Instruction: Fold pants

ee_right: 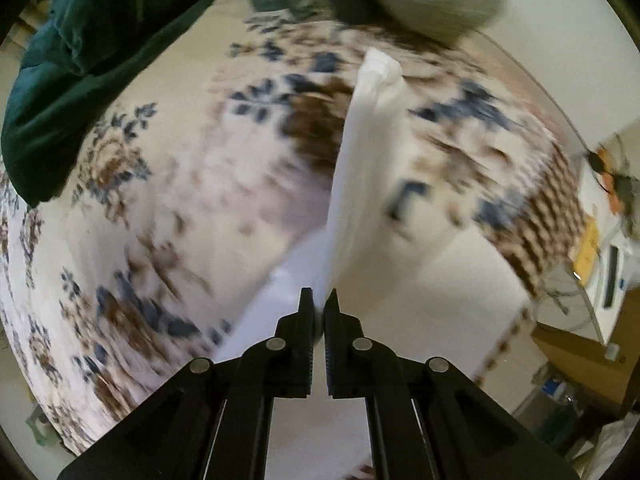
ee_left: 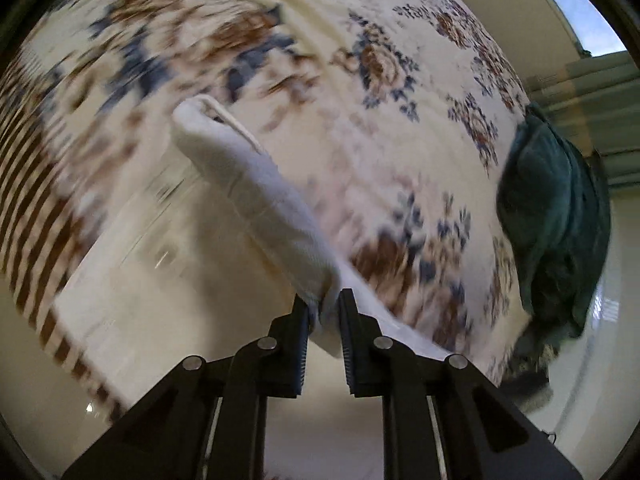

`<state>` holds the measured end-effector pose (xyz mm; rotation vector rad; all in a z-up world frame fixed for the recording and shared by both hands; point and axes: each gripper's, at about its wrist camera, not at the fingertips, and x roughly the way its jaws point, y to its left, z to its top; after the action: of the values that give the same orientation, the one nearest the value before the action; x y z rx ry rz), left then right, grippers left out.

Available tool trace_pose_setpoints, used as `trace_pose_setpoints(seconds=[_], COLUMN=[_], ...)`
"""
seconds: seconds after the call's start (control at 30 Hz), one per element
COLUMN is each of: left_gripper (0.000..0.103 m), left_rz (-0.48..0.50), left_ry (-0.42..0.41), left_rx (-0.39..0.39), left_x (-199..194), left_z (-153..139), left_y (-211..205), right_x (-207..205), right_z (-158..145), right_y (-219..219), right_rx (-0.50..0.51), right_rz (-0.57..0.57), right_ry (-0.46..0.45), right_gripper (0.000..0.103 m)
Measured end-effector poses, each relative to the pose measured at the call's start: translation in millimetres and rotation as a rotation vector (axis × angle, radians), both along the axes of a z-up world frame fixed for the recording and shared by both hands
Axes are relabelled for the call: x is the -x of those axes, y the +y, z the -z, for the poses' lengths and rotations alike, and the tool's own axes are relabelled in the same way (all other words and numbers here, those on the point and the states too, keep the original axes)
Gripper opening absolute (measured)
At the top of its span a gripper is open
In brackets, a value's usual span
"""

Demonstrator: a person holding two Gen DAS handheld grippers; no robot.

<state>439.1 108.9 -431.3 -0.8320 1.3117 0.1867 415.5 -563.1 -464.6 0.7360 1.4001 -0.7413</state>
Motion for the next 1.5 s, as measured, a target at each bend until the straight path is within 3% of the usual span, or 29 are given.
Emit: trace_pose_setpoints(seconds=[0.2, 0.33, 0.37, 0.47, 0.5, 0.6, 0.67, 0.73, 0.83, 0.87, 0.93, 0.97, 1.0, 1.1, 1.2, 1.33, 1.37, 1.43, 1.47, 1.5], left_gripper=[0.012, 0.014, 0.016, 0.022, 0.023, 0.026, 0.035, 0.046, 0.046, 0.046, 0.045, 0.036, 0.019, 0.011, 0.011, 0.010, 0.010, 0.011, 0.011, 0.011], left_rz=[0.030, -0.027, -0.041, -0.083, -0.093, -0.165, -0.215, -0.239, -0.290, -0.307, -0.342, -0.369, -0.390, -0.361, -0.301, -0.307, -0.318, -0.318, -0.328, -0.329], left_ry=[0.128, 0.204, 0.200, 0.172, 0.169, 0.124, 0.099, 0.088, 0.096, 0.096, 0.097, 0.089, 0.073, 0.022, -0.023, -0.027, -0.015, 0.020, 0.038, 0.045], left_rx=[0.015, 0.084, 0.101, 0.152, 0.155, 0.174, 0.173, 0.154, 0.119, 0.090, 0.083, 0.063, 0.039, -0.039, -0.091, -0.074, -0.075, -0.077, -0.067, -0.066], left_x=[85.7, 119.7, 125.6, 144.2, 146.8, 160.1, 163.6, 164.0, 156.3, 152.5, 152.3, 149.3, 151.3, 146.9, 138.0, 127.6, 126.4, 125.6, 125.7, 129.3], left_z=[45.6, 102.5, 108.7, 106.9, 103.3, 86.0, 78.2, 80.2, 96.4, 103.2, 115.3, 118.4, 116.8, 97.5, 78.0, 75.9, 81.8, 97.0, 106.7, 111.8], left_y=[17.0, 38.3, 40.0, 45.7, 46.0, 50.7, 53.5, 60.5, 71.0, 75.3, 83.7, 85.9, 88.5, 84.0, 78.9, 92.2, 97.1, 100.1, 100.6, 102.2], right_x=[86.6, 106.7, 112.6, 129.5, 135.1, 147.2, 153.5, 157.0, 170.5, 175.7, 185.1, 189.0, 193.3, 204.2, 223.4, 231.2, 231.0, 225.8, 225.4, 223.6], right_z=[13.7, 50.6, 61.9, 72.6, 71.6, 75.4, 83.2, 93.5, 116.3, 122.1, 127.5, 126.5, 123.6, 101.8, 75.9, 77.6, 80.0, 92.3, 95.6, 99.0], right_y=[1.3, 8.3, 9.8, 15.0, 16.5, 27.9, 34.5, 37.7, 32.8, 30.6, 27.4, 26.3, 25.2, 18.0, 7.6, -3.1, -4.4, 0.0, -1.3, -7.1], right_rx=[0.056, -0.007, -0.044, -0.103, -0.117, -0.174, -0.203, -0.216, -0.256, -0.272, -0.270, -0.253, -0.221, -0.143, -0.098, -0.242, -0.265, -0.317, -0.322, -0.323], right_rz=[-0.028, -0.034, -0.039, -0.019, -0.012, -0.014, -0.016, 0.003, 0.075, 0.108, 0.148, 0.154, 0.154, 0.147, 0.146, 0.093, 0.083, 0.084, 0.099, 0.133], right_ry=[0.127, 0.197, 0.214, 0.209, 0.187, 0.122, 0.099, 0.085, 0.065, 0.041, -0.013, -0.032, -0.036, -0.060, -0.084, -0.109, -0.108, -0.074, -0.061, -0.052], right_gripper=[0.005, 0.006, 0.015, 0.050, 0.057, 0.057, 0.057, 0.057, 0.057, 0.057, 0.041, 0.007, 0.001, 0.000, 0.000, 0.001, 0.003, 0.021, 0.047, 0.054])
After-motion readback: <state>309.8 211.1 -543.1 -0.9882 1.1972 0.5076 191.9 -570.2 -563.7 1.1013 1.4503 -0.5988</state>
